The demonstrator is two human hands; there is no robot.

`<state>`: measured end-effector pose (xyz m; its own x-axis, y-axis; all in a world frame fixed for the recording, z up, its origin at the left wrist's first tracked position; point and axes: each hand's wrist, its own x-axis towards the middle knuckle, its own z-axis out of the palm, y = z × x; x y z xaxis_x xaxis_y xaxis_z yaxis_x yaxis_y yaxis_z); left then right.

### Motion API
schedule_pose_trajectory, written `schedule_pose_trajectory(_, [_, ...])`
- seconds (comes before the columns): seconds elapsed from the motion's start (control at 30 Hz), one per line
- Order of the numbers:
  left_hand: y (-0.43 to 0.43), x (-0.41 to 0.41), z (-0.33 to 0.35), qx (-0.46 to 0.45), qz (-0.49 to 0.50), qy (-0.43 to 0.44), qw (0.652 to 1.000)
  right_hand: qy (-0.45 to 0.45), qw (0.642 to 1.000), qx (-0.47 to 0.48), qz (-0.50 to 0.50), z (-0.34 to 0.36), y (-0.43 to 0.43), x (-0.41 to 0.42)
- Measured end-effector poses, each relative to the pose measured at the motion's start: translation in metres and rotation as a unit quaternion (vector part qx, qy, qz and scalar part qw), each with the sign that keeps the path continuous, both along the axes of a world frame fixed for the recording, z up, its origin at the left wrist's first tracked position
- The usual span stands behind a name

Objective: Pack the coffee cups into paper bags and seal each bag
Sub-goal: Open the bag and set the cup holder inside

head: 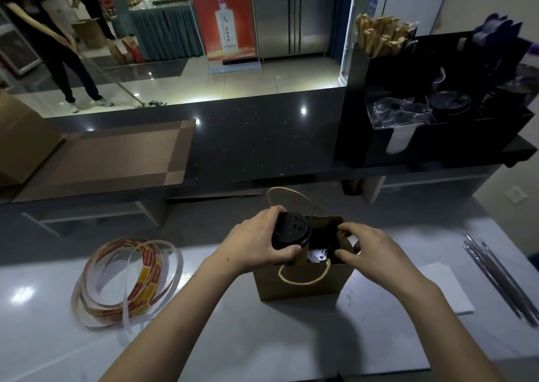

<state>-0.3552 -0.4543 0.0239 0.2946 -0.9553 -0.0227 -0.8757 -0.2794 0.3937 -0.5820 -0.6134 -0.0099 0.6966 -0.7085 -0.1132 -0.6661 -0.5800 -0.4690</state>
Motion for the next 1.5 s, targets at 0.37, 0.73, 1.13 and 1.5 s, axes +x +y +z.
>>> schedule_pose_trajectory(0.37, [-0.001,0.013,-0.002,0.054,-0.023,0.014,0.998,0.001,1.000,-0.004,0.003,0.000,0.000,-0.003])
schedule_pose_trajectory(0.73, [-0.009,0.017,-0.006,0.108,-0.035,-0.022,0.993,-0.006,1.000,0.005,-0.001,-0.002,0.000,-0.005])
schedule_pose_trajectory(1.13, [-0.020,0.014,-0.006,0.173,-0.086,-0.070,0.979,-0.002,1.000,0.003,-0.005,-0.004,-0.001,-0.005])
schedule_pose_trajectory(1.5, [-0.037,0.012,-0.023,0.266,-0.088,-0.089,0.956,0.006,1.000,0.002,-0.003,-0.003,0.002,-0.004])
